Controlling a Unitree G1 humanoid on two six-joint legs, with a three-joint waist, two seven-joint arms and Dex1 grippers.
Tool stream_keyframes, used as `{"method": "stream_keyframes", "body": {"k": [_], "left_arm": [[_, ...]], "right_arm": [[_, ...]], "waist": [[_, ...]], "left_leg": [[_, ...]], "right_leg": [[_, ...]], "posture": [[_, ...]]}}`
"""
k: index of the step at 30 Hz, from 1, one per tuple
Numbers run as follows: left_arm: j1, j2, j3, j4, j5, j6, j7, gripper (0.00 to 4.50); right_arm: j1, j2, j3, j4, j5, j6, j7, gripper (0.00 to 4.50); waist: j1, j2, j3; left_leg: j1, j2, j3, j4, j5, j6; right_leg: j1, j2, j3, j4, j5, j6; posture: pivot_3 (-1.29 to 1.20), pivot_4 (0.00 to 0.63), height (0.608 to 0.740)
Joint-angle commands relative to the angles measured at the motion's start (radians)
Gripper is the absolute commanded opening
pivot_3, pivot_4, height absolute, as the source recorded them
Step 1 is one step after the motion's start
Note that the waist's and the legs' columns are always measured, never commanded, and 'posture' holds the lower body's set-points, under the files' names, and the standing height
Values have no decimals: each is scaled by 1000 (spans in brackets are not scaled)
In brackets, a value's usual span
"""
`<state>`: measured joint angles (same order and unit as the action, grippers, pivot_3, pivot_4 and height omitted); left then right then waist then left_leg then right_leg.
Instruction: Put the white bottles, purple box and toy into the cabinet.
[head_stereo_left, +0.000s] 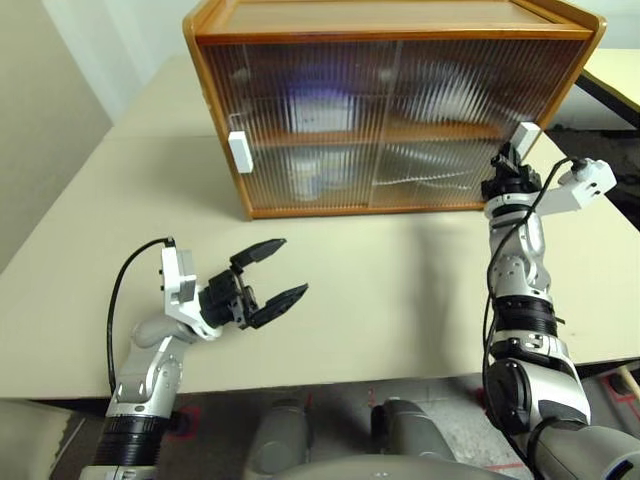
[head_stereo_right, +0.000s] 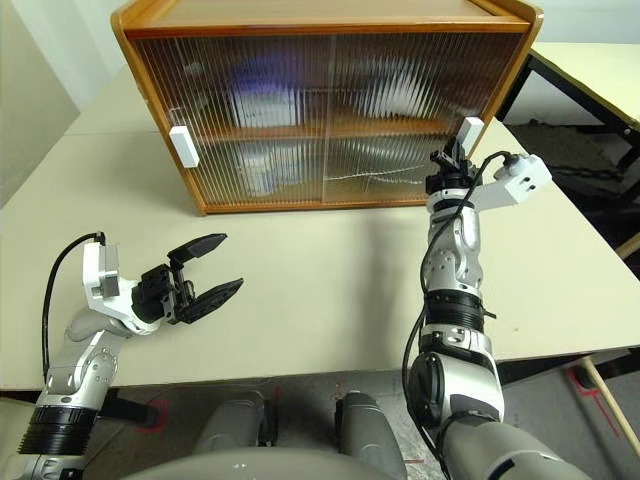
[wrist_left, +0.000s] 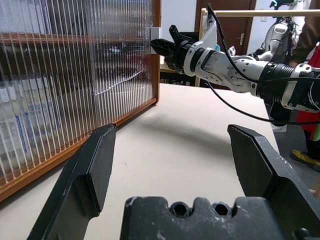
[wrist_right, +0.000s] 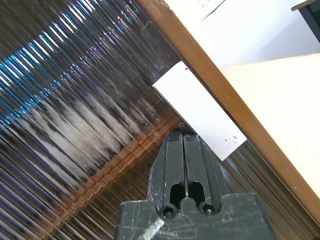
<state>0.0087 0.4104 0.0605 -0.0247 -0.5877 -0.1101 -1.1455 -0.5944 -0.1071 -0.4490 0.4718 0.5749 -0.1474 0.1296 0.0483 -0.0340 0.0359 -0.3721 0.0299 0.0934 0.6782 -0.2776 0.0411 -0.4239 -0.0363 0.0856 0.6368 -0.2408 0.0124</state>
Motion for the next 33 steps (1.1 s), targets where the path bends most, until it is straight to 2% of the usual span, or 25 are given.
{"method": "stream_keyframes", "body": {"k": [1,8,10,13,15,19,23,29,31,33], "left_arm": [[7,6,-4,-20,10,11,5,4500],[24,23,30,-21,1,12,15,4500],[32,24,45,-17,-1,13,27,4500],[23,-6,103,-5,-16,49,147,4500],[22,-15,130,1,-6,75,216,4500],[48,1,182,15,53,147,380,4500],[68,21,270,-8,73,241,562,4500],[15,40,360,-28,86,439,819,4500],[-15,46,373,-21,95,538,904,4500],[-29,57,355,-33,123,553,920,4500]], "right_arm": [[-8,-31,-29,5,0,-21,7,23],[115,-27,102,-191,-54,40,111,23],[191,-31,181,-276,-89,30,192,23],[362,-140,371,-345,-194,-131,516,742],[442,-176,390,-328,-170,-184,637,1449],[504,-249,273,-152,-101,-200,710,2907],[403,-368,84,94,-13,-96,651,4389],[239,-518,-11,464,-15,-16,756,4452],[184,-550,-3,562,-57,-30,740,4452],[134,-564,6,623,-88,-51,733,4452]], "waist": [[1,0,0],[-3,1,0],[-6,0,0],[-5,1,1],[-1,-1,1],[6,-3,4],[10,-9,16],[15,-15,23],[19,-15,23],[22,-14,24]], "left_leg": [[0,0,0,0,0,0],[-1,1,0,-2,0,0],[0,1,0,-3,0,0],[1,1,0,-5,0,0],[1,1,-1,-6,0,0],[1,0,-2,-4,0,0],[2,-1,0,-1,-2,-3],[3,2,-1,-1,-1,-1],[3,3,-2,-2,0,0],[2,2,-2,-2,0,1]], "right_leg": [[0,0,0,-1,0,0],[-1,0,0,-1,0,1],[-1,0,0,-1,0,0],[-1,0,0,-1,-2,0],[0,0,-1,-2,-3,2],[2,-2,-2,-3,-3,3],[2,-11,-4,-3,-1,3],[3,-8,-8,-4,2,-1],[3,-1,-8,-4,3,-1],[3,0,-6,-4,3,-1]], "posture": [[216,19,740],[219,23,740],[223,26,740],[225,29,740],[225,28,740],[227,29,740],[218,37,740],[243,42,740],[248,42,740],[255,40,740]]}}
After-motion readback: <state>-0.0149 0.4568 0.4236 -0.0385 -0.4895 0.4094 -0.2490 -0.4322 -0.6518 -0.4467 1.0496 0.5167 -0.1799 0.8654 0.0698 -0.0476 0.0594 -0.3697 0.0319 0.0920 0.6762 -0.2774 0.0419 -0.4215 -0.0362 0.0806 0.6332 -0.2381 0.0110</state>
